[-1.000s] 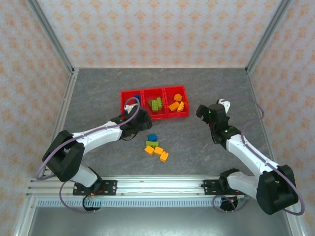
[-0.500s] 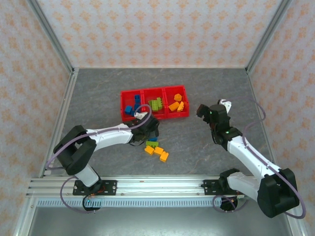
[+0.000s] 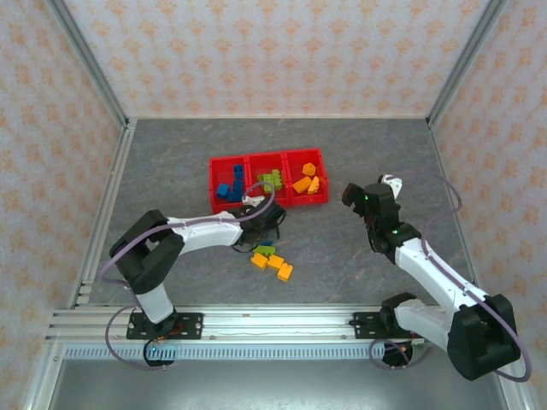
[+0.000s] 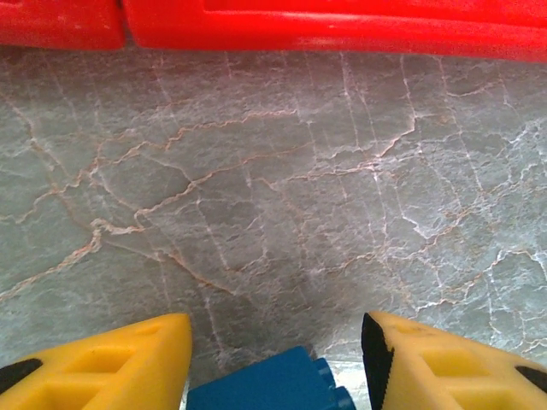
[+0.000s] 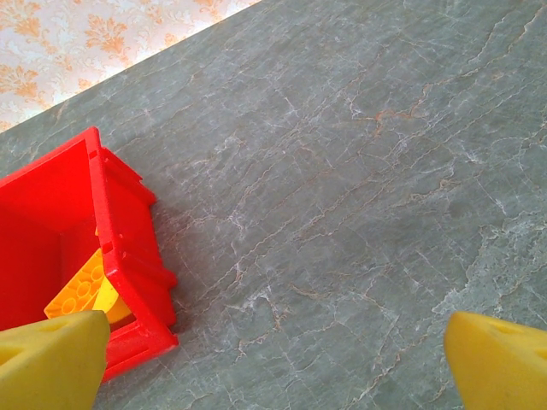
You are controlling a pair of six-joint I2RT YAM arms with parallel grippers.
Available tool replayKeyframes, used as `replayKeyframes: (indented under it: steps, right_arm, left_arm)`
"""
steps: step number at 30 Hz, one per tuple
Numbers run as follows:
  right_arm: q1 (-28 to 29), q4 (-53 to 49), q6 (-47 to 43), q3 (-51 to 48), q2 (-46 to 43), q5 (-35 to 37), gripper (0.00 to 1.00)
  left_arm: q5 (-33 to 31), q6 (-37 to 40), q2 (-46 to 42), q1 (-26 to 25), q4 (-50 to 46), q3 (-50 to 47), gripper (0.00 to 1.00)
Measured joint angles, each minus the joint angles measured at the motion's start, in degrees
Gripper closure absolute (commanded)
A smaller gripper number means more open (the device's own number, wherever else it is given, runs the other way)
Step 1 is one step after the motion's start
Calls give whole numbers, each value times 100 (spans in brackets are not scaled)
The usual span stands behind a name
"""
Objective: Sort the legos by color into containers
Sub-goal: Pick up the lego from the middle-left of the table.
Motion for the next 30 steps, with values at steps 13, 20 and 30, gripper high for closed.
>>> replayKeyframes:
  steps: [13,20,30]
  right_arm:
    - [0,-2,-4,0,-26,7,0]
    - [0,-2,-9,0,-103,22,0]
    - [0,-2,-4,0,-103,22,0]
  left_arm:
    - [-2,306,501,2,-33,719,41]
    - [-72,588,455,2,-258,721,24]
    - [131,1360,245,-63,-573,719,24]
